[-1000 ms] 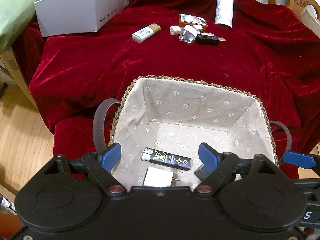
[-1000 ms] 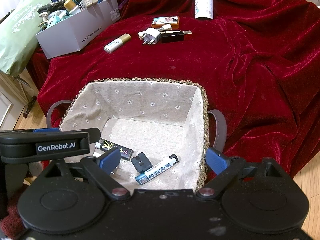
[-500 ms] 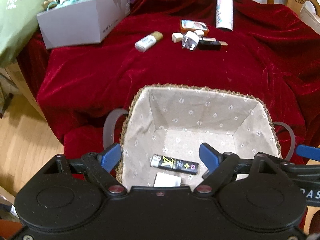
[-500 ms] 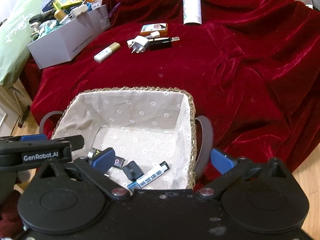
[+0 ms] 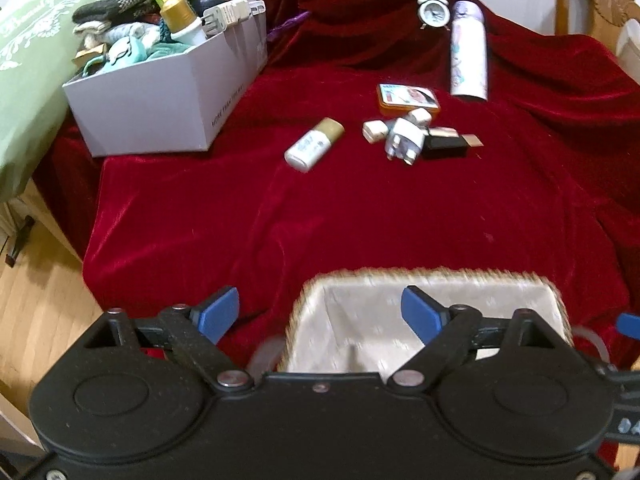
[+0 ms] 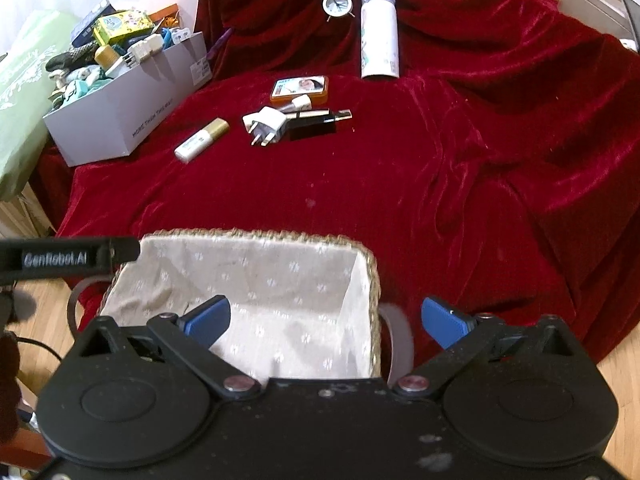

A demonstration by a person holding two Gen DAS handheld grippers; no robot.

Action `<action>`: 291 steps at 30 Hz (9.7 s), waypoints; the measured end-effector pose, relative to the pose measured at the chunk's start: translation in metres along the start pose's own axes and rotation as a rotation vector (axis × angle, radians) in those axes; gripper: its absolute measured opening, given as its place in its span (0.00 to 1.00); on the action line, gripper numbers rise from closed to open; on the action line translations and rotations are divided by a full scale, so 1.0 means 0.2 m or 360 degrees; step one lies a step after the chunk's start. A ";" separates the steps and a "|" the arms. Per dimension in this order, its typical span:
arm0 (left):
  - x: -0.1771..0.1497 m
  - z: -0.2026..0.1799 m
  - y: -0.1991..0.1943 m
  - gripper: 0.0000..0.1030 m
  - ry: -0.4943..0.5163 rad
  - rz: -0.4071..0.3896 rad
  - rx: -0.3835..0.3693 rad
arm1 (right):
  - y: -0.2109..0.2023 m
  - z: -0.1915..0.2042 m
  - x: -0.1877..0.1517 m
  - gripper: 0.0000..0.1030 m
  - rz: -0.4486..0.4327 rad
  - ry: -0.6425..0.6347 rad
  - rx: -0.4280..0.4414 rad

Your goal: Organize rigid objects

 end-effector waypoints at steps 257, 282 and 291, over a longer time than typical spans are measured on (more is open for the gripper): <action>-0.37 -0.13 -0.19 0.89 -0.0006 -0.0009 -0.0029 | -0.08 0.06 -0.29 0.64 0.0190 0.0007 0.0144; -0.43 -0.10 -0.19 0.92 -0.0004 0.0056 -0.0020 | -0.10 0.04 -0.28 1.00 0.0158 -0.0010 0.0032; -0.42 -0.10 -0.16 0.95 -0.0015 0.0101 -0.0024 | -0.09 0.03 -0.27 1.00 0.0137 -0.0031 0.0022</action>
Point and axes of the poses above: each gripper's, at about its wrist camera, not at the fingertips, and y roughly the way its jaws point, z to its left, x to its top, the point moved 8 cm from there along y, roughly the way its jaws point, and after that the axes turned 7 degrees about x, right-handed, at the moved point
